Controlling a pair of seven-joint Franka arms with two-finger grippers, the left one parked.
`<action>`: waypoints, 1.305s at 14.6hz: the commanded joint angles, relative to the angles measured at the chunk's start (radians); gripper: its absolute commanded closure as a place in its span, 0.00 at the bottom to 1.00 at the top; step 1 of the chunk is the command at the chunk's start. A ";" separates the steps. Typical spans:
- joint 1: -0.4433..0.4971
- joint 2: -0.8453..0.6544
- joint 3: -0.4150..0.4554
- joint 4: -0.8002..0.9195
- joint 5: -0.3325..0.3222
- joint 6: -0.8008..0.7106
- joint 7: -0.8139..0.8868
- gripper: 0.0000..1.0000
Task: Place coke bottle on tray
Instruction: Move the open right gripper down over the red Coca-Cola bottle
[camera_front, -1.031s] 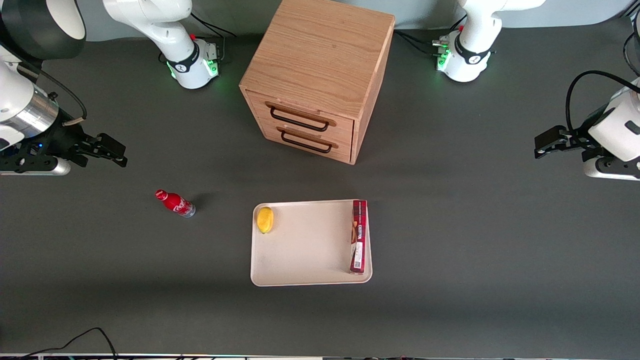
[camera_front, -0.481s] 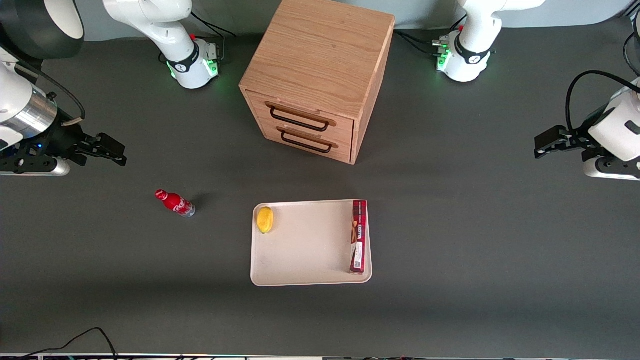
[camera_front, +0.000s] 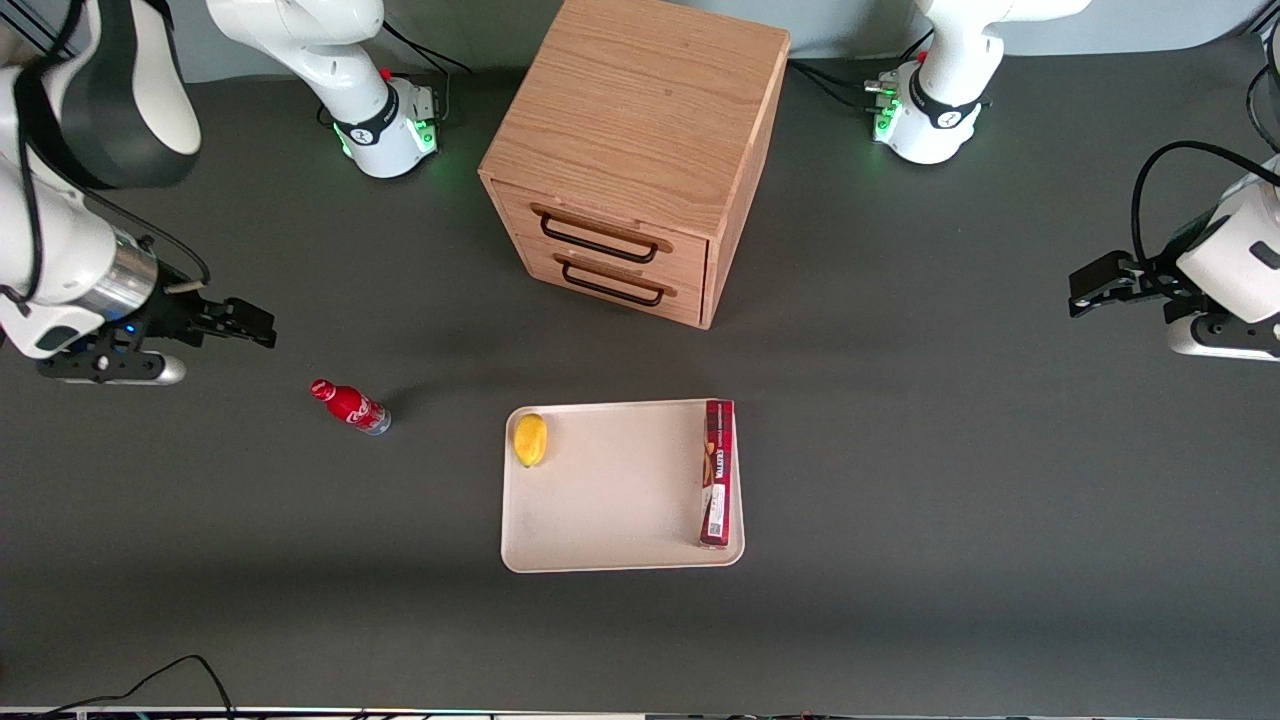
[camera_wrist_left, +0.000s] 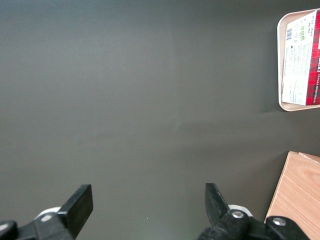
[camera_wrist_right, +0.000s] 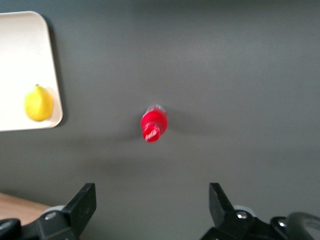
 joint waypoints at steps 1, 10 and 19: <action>-0.016 0.002 0.008 -0.077 -0.004 0.103 -0.026 0.00; -0.007 0.078 0.011 -0.202 -0.006 0.373 -0.010 0.00; -0.007 0.065 0.032 -0.315 -0.013 0.509 -0.004 0.01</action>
